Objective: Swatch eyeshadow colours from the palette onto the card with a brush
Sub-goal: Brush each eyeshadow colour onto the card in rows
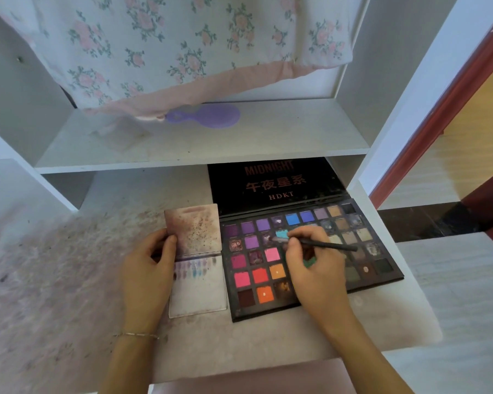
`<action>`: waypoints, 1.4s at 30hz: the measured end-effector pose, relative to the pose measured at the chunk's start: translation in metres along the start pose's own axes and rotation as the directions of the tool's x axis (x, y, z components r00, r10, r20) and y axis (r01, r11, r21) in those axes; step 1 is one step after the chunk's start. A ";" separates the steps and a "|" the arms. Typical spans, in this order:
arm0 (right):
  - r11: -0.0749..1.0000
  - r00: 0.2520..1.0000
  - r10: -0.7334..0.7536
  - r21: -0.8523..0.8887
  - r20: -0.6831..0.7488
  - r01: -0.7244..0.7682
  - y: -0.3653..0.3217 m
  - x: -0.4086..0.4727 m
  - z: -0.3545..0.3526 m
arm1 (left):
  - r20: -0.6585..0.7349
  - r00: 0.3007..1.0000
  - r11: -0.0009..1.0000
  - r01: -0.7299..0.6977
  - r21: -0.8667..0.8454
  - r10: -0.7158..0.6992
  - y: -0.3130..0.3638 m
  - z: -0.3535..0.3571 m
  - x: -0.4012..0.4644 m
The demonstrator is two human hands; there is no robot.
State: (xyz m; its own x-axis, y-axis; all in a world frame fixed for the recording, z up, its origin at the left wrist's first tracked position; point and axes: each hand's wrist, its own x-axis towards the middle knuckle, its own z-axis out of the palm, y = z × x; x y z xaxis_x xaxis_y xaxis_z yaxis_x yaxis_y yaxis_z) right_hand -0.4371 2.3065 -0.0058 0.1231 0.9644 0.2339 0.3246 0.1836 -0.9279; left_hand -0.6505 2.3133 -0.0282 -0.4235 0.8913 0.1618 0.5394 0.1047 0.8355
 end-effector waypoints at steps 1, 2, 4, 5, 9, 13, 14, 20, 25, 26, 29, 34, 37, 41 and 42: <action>1.000 0.999 0.005 0.017 0.038 -0.006 -0.003 -0.002 0.006 | 0.000 1.000 1.000 -0.001 0.003 0.001 0.000 0.000 0.000; 1.000 0.997 0.014 0.027 0.082 -0.016 -0.004 -0.005 0.012 | -0.002 1.000 1.000 -0.001 0.005 0.001 0.000 0.000 0.000; 1.000 0.985 0.018 0.011 0.169 -0.020 -0.007 -0.008 0.022 | -0.006 1.000 1.000 -0.006 0.007 0.006 0.000 0.000 0.000; 1.000 0.978 0.018 -0.005 0.206 -0.017 -0.008 -0.008 0.026 | -0.009 1.000 1.000 -0.007 0.006 0.007 0.000 0.000 0.000; 1.000 0.951 0.016 -0.015 0.309 -0.012 -0.015 -0.009 0.039 | -0.007 1.000 1.000 -0.002 -0.004 0.002 0.000 0.000 0.001; 0.999 0.932 0.016 -0.040 0.361 -0.002 -0.015 -0.009 0.045 | -0.010 1.000 1.000 -0.004 -0.009 0.004 -0.002 0.001 0.000; 0.999 0.932 0.024 -0.039 0.361 -0.010 -0.014 -0.009 0.045 | -0.013 1.000 1.000 -0.003 -0.011 0.003 -0.002 0.001 0.000; 0.998 0.926 0.027 -0.062 0.376 -0.004 -0.013 -0.009 0.046 | -0.021 1.000 0.999 0.004 -0.038 -0.005 -0.001 0.001 -0.001; 0.987 0.912 0.033 -0.155 0.410 0.035 -0.010 -0.008 0.047 | -0.015 1.000 0.999 -0.001 -0.039 0.001 -0.002 0.001 0.000; 0.985 0.909 0.034 -0.167 0.415 0.040 -0.009 -0.008 0.047 | -0.016 1.000 0.999 0.003 -0.035 -0.004 -0.002 0.001 0.001; 0.983 0.905 0.029 -0.177 0.425 0.051 -0.008 -0.009 0.047 | -0.022 1.000 0.999 -0.004 -0.036 0.003 -0.003 0.001 0.001; 0.979 0.911 0.014 -0.192 0.411 0.071 -0.008 -0.008 0.048 | -0.024 1.000 0.999 -0.013 -0.041 0.012 -0.004 0.001 0.000; 0.978 0.908 0.012 -0.193 0.419 0.076 -0.008 -0.008 0.049 | -0.024 1.000 0.999 -0.011 -0.050 0.010 -0.004 0.002 0.001; 0.978 0.899 0.016 -0.195 0.437 0.077 -0.007 -0.009 0.048 | -0.027 1.000 0.999 -0.017 -0.043 0.016 -0.003 0.002 0.000; 0.977 0.901 0.016 -0.197 0.434 0.078 -0.007 -0.009 0.048 | -0.027 1.000 0.999 -0.017 -0.044 0.015 -0.003 0.002 0.000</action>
State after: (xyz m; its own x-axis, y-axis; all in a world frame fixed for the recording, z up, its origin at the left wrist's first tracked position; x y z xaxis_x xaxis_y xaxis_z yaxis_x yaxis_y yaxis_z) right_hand -0.4852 2.3056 -0.0152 -0.2908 0.9542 0.0700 0.5120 0.2170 -0.8311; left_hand -0.6512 2.3139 -0.0318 -0.4348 0.8805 0.1888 0.5140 0.0705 0.8549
